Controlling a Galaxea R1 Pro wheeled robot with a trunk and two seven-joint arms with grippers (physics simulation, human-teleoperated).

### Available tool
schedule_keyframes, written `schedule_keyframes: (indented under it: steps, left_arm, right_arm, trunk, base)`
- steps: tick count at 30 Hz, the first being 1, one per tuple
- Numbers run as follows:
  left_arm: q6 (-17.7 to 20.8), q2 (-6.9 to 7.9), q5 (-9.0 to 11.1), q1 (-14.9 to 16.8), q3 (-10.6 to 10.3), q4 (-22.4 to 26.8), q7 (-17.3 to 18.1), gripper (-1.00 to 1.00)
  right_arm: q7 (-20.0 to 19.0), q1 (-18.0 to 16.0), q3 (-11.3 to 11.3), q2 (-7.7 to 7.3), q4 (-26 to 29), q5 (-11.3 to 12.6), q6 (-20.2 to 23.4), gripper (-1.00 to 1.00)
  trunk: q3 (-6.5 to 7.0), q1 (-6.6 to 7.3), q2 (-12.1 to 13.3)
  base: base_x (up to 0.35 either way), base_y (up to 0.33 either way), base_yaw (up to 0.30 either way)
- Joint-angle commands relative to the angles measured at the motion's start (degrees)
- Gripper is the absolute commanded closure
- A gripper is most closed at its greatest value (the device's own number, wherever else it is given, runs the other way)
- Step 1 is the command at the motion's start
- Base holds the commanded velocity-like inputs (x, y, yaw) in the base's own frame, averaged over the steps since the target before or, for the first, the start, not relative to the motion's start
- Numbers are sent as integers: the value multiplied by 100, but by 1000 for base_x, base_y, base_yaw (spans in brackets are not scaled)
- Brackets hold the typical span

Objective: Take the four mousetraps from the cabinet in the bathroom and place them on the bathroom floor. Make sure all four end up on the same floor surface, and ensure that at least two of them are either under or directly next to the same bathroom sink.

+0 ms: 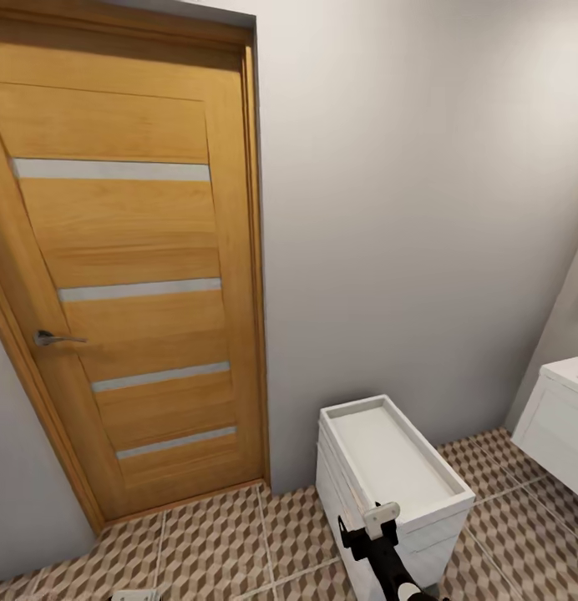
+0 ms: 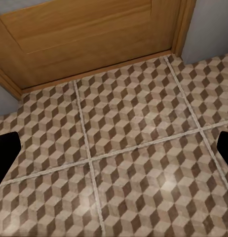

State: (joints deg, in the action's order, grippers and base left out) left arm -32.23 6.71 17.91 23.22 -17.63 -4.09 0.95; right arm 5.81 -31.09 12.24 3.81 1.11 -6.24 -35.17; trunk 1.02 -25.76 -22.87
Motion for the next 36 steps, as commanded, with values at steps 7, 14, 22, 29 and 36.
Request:
schedule_keyframes:
  steps: [7, 14, 22, 29, 36]
  left_arm:
    - [-29, -3, 46, 8, -48, -23, 10, -100]
    - [-29, -3, 46, 8, -48, -22, 10, -100]
    - [-29, -3, 46, 8, -48, -22, 10, -100]
    - [-29, -3, 46, 8, -48, -22, 10, -100]
    - [-29, -3, 46, 8, -48, -22, 10, -100]
  right_arm:
    - [60, 2, 15, 5, -6, -62, -7, -100]
    - [53, 2, 9, 0, -6, -59, -7, -100]
    - [52, 0, 7, -3, -6, -59, -7, -100]
    - [51, 0, 11, 1, -6, -60, -7, -100]
    - [51, 1, 14, 5, -6, -57, -7, -100]
  trunk:
    - [-2, -2, -5]
    - [-2, -2, -5]
    - [-2, -2, -5]
    - [-2, -2, -5]
    - [-2, -2, -5]
  base:
    - [0, 0, 246]
    - [0, 0, 254]
    - [0, 0, 255]
    - [0, 0, 255]
    - [0, 0, 255]
